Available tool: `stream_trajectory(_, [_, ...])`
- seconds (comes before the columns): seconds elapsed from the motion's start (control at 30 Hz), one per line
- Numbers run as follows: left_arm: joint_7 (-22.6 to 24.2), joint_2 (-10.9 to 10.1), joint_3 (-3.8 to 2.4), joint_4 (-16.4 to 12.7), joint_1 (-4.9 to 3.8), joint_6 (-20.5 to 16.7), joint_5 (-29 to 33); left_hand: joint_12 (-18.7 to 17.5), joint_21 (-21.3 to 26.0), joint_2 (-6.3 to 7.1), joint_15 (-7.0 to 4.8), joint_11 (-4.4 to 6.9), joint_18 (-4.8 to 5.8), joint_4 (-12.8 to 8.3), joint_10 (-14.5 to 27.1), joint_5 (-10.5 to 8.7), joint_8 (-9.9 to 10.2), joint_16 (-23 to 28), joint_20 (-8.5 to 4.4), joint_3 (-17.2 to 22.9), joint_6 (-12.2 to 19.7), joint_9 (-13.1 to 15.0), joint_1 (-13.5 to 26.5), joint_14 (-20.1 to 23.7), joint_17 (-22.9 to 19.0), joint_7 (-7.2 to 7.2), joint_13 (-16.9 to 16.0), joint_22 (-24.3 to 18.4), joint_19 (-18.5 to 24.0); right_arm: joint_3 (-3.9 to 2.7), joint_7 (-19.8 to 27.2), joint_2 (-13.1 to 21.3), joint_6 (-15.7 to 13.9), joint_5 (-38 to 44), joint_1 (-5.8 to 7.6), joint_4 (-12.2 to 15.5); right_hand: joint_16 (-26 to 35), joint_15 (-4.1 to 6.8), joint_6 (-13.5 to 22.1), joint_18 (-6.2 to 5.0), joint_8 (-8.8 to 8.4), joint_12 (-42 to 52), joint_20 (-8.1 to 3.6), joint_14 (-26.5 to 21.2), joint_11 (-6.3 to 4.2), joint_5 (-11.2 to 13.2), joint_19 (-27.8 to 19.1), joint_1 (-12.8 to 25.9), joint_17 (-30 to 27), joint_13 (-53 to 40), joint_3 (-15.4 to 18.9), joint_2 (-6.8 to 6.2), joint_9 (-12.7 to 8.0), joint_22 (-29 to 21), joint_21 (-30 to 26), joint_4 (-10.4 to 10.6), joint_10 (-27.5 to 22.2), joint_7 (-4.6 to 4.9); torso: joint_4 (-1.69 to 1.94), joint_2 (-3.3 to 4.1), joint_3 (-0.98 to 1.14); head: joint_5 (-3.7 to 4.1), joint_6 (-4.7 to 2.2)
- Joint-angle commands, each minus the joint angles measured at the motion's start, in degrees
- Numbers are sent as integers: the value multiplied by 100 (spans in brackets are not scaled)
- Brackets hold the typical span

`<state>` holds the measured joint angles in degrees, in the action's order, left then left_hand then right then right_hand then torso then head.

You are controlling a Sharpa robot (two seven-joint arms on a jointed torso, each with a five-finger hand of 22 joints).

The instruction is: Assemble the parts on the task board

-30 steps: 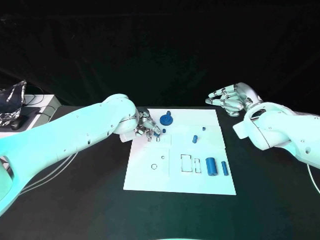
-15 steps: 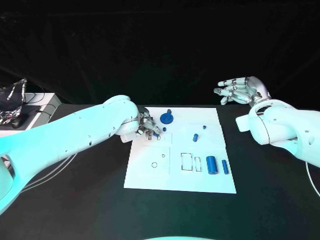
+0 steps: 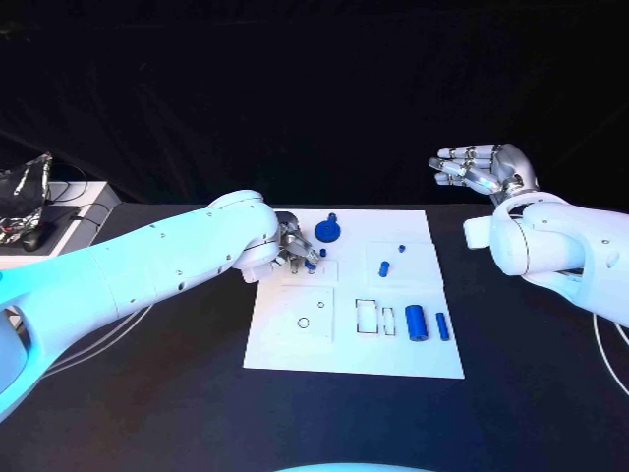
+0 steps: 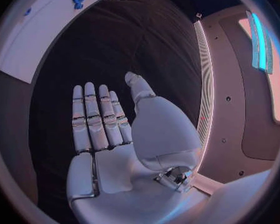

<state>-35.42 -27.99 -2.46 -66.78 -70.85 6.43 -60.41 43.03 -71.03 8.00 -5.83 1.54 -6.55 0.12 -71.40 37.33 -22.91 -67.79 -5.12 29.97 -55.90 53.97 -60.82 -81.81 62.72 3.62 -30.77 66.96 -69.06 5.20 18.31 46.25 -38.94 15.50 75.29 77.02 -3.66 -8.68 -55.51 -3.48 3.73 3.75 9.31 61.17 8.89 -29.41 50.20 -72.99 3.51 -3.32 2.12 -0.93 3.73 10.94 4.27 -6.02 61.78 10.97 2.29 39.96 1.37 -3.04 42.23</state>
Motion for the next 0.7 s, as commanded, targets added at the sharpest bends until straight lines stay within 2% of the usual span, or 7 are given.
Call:
stream_trajectory(0.03, [-59, 18, 4, -53, -2, -17, -86, -10, -36, -29, -42, 213, 97, -736, -253, 38, 0, -38, -2, 713, -265, 20, -38, 8, 10, -217, -9, 11, -49, -3, 322, -25, 44, -273, 1, -29, 22, -5, 75, -14, -27, -30, 12, -10, 17, -20, 195, 28, -7, 3, 29, -30, -7, -351, 110, -18, -57, -6, 4, 6, 0, 3, 4])
stream_trajectory(0.07, [-64, 19, 6, -59, -2, -2, -87, -10, -36, -29, -42, 213, 97, -736, -253, 38, 0, -38, -2, 713, -265, 20, -38, 8, 10, -217, -9, 11, -49, -2, 326, -32, 45, -283, 1, -37, 20, -3, 95, -64, -29, -30, 12, -11, 22, -17, 250, 24, -6, 0, 32, -27, -10, -479, 146, -15, -66, 2, 2, 7, 4, 1, 8])
stream_trajectory(0.17, [-76, 16, 11, -71, -1, 58, -90, -13, -39, -32, -41, 214, 98, -736, -255, 52, 4, -40, -2, 702, -269, 28, -34, 10, 7, -219, -11, 23, -52, -1, 326, -48, 47, -304, 1, -56, 20, -8, 160, -61, -32, -30, 13, -23, 35, -15, 258, 28, -6, 0, 47, -41, -13, -654, 213, -5, -88, 25, -1, 2, -2, 3, 19])
stream_trajectory(0.7, [-67, 43, 37, 21, 7, 147, -76, -17, -39, -39, -41, 214, 103, -739, -258, 60, 21, -52, -3, 679, -275, 38, -37, 13, 7, -220, -19, 46, -54, 1, 287, -66, 79, -320, 1, -77, 18, -14, 206, -29, -34, -30, 24, -32, 46, -16, 163, 28, -5, 0, 52, -49, -15, -689, 232, 0, -112, 47, 1, 7, -16, 6, 51])
